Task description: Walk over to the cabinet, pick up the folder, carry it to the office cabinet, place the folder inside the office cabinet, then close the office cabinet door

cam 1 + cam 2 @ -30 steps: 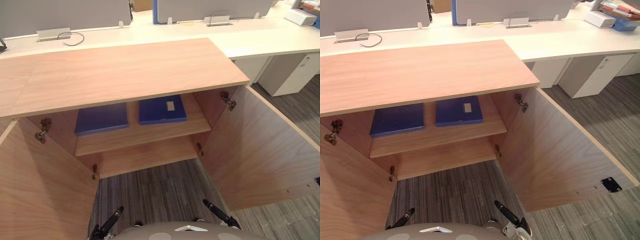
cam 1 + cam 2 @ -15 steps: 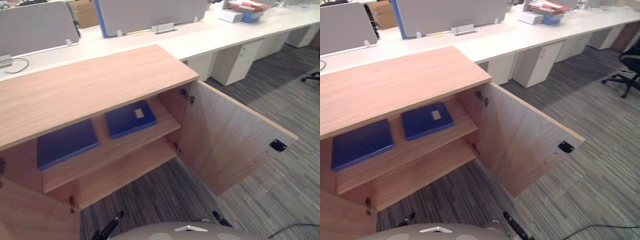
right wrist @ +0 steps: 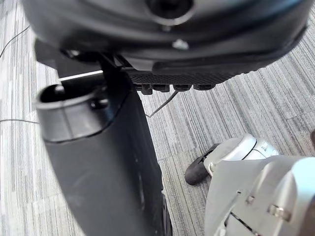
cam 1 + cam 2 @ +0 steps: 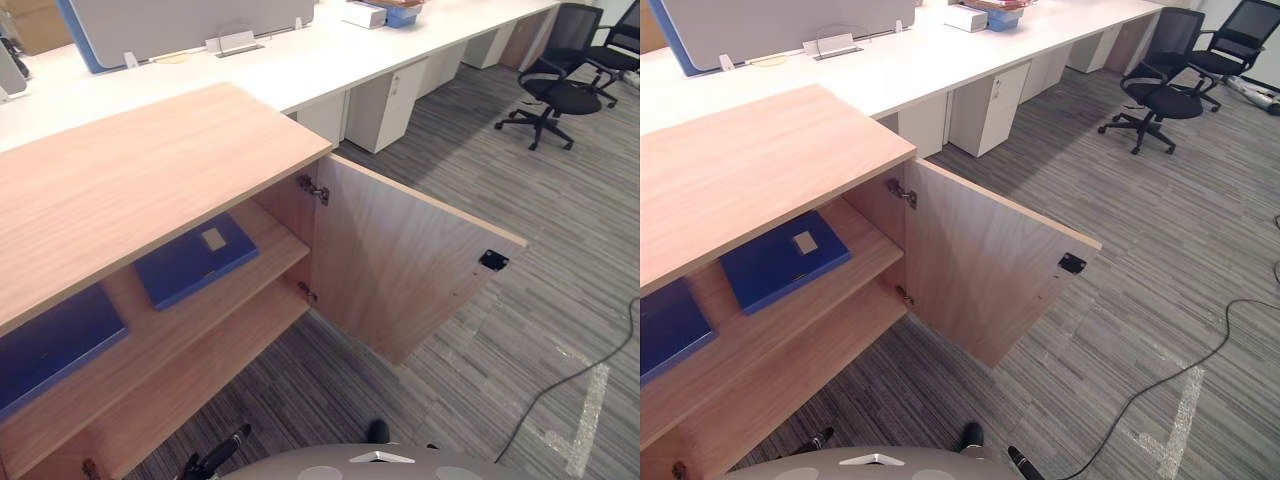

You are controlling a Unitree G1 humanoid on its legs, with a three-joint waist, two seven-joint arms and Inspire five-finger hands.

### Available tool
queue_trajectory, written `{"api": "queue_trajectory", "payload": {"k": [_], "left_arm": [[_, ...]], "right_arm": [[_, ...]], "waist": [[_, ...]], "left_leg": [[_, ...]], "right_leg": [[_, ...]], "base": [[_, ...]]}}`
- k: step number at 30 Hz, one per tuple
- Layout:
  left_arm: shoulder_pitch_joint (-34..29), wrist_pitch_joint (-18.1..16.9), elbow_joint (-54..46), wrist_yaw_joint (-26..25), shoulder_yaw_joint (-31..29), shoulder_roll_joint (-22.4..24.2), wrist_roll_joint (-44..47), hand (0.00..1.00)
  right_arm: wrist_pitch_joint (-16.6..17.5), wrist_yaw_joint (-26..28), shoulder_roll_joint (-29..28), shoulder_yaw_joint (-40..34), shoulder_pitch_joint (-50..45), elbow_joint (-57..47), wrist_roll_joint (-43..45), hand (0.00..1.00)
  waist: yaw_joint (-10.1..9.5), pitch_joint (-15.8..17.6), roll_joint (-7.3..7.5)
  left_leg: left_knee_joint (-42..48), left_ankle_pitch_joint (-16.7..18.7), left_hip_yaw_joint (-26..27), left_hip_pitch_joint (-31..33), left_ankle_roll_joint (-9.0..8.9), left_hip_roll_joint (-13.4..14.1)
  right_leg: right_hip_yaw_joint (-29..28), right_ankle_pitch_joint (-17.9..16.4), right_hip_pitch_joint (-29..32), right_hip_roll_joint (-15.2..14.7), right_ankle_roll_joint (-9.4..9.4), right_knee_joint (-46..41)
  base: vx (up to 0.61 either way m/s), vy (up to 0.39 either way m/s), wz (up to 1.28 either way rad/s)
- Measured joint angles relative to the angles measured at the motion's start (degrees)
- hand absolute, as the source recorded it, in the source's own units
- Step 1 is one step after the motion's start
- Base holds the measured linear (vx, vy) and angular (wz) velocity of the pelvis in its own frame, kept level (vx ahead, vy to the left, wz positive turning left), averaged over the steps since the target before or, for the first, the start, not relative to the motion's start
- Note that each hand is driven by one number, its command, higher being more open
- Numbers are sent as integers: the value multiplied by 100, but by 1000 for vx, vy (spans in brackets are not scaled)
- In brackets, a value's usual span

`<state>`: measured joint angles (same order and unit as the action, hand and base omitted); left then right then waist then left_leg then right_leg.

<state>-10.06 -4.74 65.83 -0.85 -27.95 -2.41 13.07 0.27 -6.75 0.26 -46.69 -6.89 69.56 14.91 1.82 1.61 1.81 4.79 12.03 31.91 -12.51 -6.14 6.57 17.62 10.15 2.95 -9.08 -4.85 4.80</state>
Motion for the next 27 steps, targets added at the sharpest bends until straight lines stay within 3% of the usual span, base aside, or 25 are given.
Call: {"api": "queue_trajectory", "payload": {"k": [7,11,16,21,27], "left_arm": [[64,9,11,6,14,15,-27,100],[50,16,11,7,-2,12,-31,100],[69,17,-11,29,15,-33,-32,100],[56,24,-27,99,172,-38,-32,100],[36,116,-28,180,478,-75,-34,100]], "right_arm": [[0,-16,497,-670,207,-198,4,100],[5,-121,970,-655,296,-1222,-10,100],[113,-277,1597,-308,531,-2517,-121,100],[196,-321,1922,-25,737,-2715,-350,100],[180,-201,2234,620,994,-2644,-571,100]], "waist": [[19,-30,-113],[56,-17,-274],[165,-23,-394],[159,-16,-388],[152,68,-506]], "left_leg": [[6,58,56,-24,-24,-17],[7,64,75,-28,-29,-28],[76,64,-5,-51,-29,-12],[73,64,-109,-39,-30,-4],[73,64,-211,-8,-31,-2]], "right_leg": [[-244,6,101,53,-4,-1],[-418,10,205,95,2,1],[-543,9,233,136,3,4],[-526,11,234,138,4,4],[-476,18,230,123,8,2]], "base": [[-21,-6,-15],[-22,-16,-22],[-33,-29,-16],[-60,-27,2],[-64,-23,5]]}}
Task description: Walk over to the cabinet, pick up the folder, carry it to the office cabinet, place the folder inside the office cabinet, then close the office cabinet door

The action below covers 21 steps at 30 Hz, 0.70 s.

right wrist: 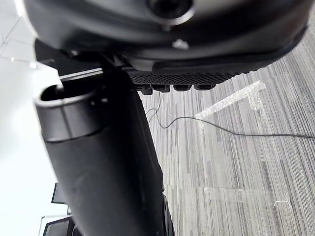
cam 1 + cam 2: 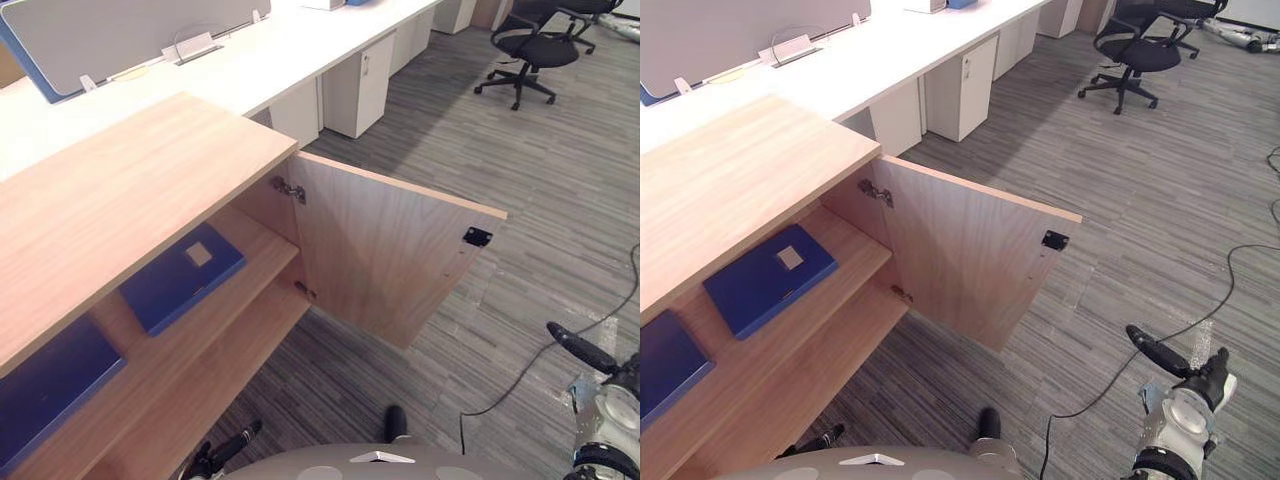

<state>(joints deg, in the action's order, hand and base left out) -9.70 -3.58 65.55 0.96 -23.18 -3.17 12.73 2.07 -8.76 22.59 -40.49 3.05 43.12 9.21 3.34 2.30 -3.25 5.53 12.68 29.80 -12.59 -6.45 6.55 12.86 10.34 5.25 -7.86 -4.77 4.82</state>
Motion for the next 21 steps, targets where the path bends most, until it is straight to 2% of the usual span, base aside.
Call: {"api": "queue_trajectory", "payload": {"k": [2,7,9,15,21], "left_arm": [[6,0,-2,26,81,-9,2,100],[-5,-1,-24,101,308,-33,4,100],[-46,0,-41,127,347,-36,6,100],[-170,0,-89,239,543,-129,4,100],[-168,0,-128,306,561,-151,1,100]], "right_arm": [[1,143,403,659,93,89,-64,100],[7,500,1031,1569,386,127,-547,100],[85,691,1259,2086,575,124,-1071,100],[254,1037,1586,3210,900,104,-2241,100],[577,1292,1867,4295,1156,-102,-3555,100]], "waist": [[4,29,-51],[-9,46,-71],[-6,52,-62],[-11,78,-35],[-13,180,-9]], "left_leg": [[0,0,-46,2,-1,1],[-8,-1,-156,13,-1,14],[-20,-1,-178,11,-2,14],[-32,-2,-206,10,-3,15],[-34,-5,-227,9,-4,17]], "right_leg": [[26,7,-19,-6,-10,-1],[96,27,-47,-12,-39,0],[105,35,-52,-12,-34,0],[121,47,-56,-12,-25,1],[137,62,-66,-14,-21,0]], "base": [[-55,-19,6],[-55,-19,7],[-66,-22,3],[-58,-19,2],[-51,-17,1]]}}
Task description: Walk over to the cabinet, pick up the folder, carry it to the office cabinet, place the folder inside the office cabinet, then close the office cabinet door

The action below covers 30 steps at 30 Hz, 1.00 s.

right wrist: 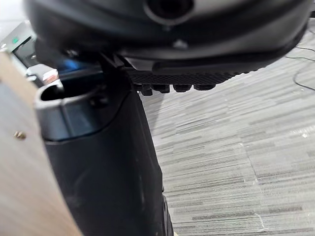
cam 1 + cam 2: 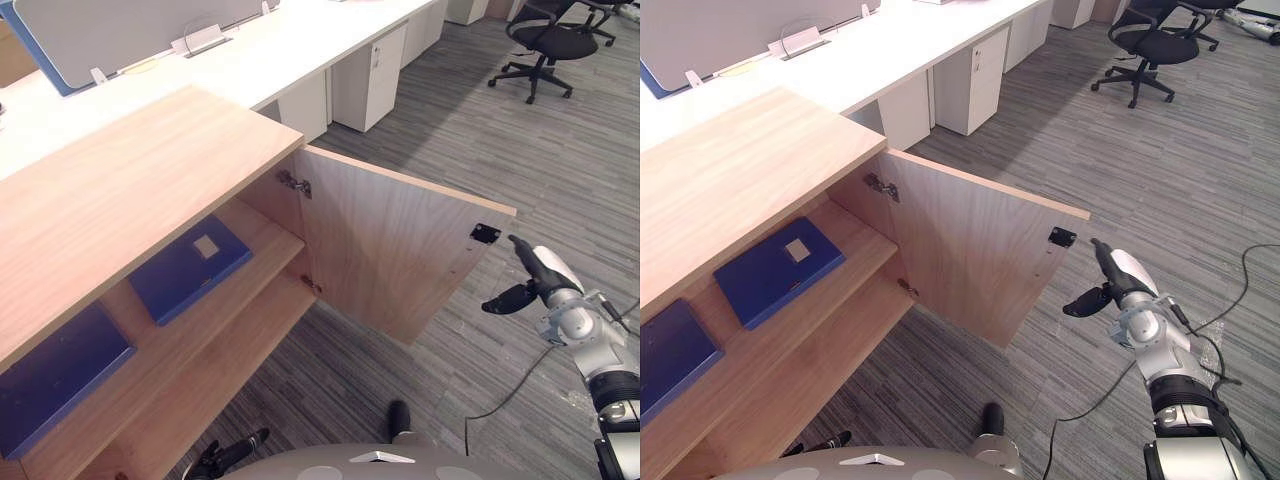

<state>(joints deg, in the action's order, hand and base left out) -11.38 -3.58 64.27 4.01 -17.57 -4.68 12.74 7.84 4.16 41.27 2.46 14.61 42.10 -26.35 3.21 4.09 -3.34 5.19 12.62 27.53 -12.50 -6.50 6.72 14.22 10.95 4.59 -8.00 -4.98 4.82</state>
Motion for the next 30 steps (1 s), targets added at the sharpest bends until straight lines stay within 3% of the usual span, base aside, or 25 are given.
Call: {"api": "queue_trajectory", "payload": {"k": [5,15,30], "left_arm": [[9,-1,-80,15,199,-25,-43,100],[11,-7,-89,9,218,-33,-54,100],[-37,-7,-92,-90,192,-30,-51,100]], "right_arm": [[282,164,178,790,122,-165,-766,100],[99,161,186,1019,445,-62,-853,100],[-136,-373,-271,475,1017,206,15,100]], "waist": [[-15,50,13],[8,130,84],[-57,148,111]], "left_leg": [[-1,-19,-43,12,-6,8],[-2,-122,-198,98,-11,11],[-44,-165,-546,222,-19,93]], "right_leg": [[41,24,-13,-4,3,-26],[157,68,-16,-41,50,-25],[317,99,13,6,151,5]], "base": [[-47,-17,4],[-59,-15,6],[-63,-20,6]]}}
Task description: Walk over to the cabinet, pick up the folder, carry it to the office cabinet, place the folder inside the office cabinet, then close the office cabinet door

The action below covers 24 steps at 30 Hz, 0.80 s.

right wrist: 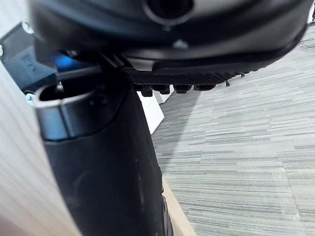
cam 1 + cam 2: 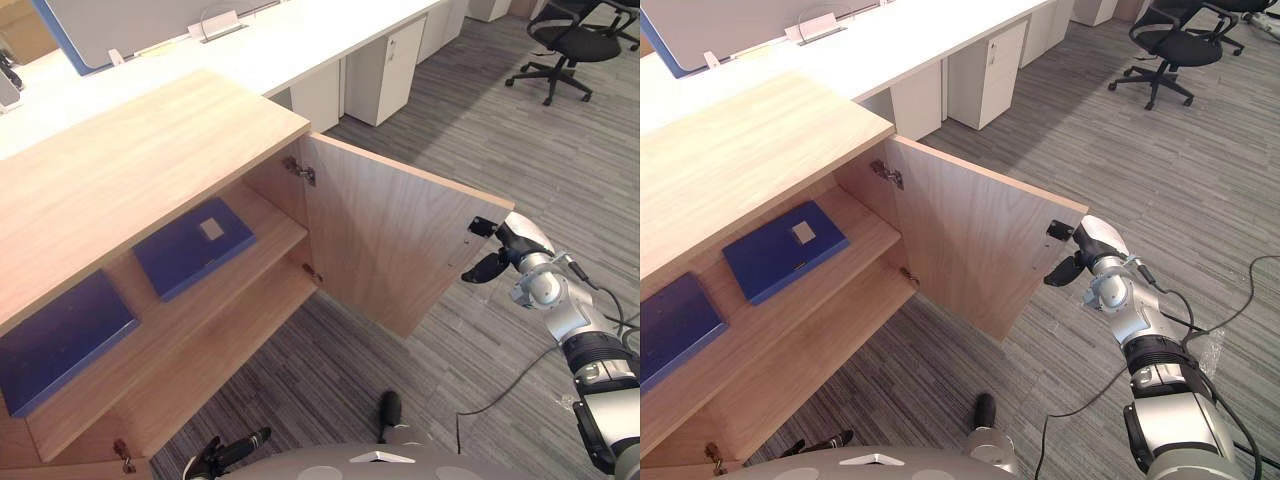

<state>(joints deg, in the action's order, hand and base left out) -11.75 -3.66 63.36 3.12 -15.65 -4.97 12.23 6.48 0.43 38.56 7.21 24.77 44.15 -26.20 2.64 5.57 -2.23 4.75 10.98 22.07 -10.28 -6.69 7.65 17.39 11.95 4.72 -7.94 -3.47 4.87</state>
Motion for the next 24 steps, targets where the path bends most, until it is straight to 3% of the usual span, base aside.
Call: {"api": "queue_trajectory", "payload": {"k": [5,9,12,15,18,20,24], "left_arm": [[13,3,-1,-13,-104,15,-1,100],[20,5,28,-11,-102,-6,-3,100],[109,2,36,-5,-96,-62,-132,100],[265,6,141,13,-93,-21,-141,100],[351,4,143,11,-97,4,-119,100],[343,3,143,-5,-110,20,-111,100],[302,2,143,-60,-252,9,-98,100]], "right_arm": [[-207,-45,103,394,-312,-711,104,100],[-217,261,1122,1991,-486,-1852,244,100],[55,1125,1747,3683,-137,-2629,250,100],[370,1768,1713,4672,96,-3057,426,100],[941,2335,1010,5288,289,-3420,473,100],[1175,2458,698,5587,390,-3606,475,100],[1411,2590,559,5955,591,-3936,564,100]], "waist": [[87,1,-1],[230,-1,32],[203,-48,130],[39,-65,169],[-146,-139,181],[-300,-150,194],[-400,-212,305]], "left_leg": [[-3,-11,-14,-6,-22,38],[3,-2,-13,-25,-52,126],[39,-34,-5,-20,-130,280],[98,-45,-8,17,-145,373],[109,-66,-45,199,-115,399],[112,-79,-61,208,-116,399],[137,-97,-126,258,-145,377]], "right_leg": [[-13,9,22,69,13,-2],[-40,-33,24,169,60,1],[-63,-51,26,315,166,1],[-60,-54,35,419,239,1],[-31,-7,184,444,305,-1],[-21,13,184,440,328,-21],[16,61,183,402,320,-29]], "base": [[15,-5,-5],[-9,-21,-10],[-40,-70,-5],[-43,-71,-1],[-58,-28,5],[-34,25,3],[-9,86,8]]}}
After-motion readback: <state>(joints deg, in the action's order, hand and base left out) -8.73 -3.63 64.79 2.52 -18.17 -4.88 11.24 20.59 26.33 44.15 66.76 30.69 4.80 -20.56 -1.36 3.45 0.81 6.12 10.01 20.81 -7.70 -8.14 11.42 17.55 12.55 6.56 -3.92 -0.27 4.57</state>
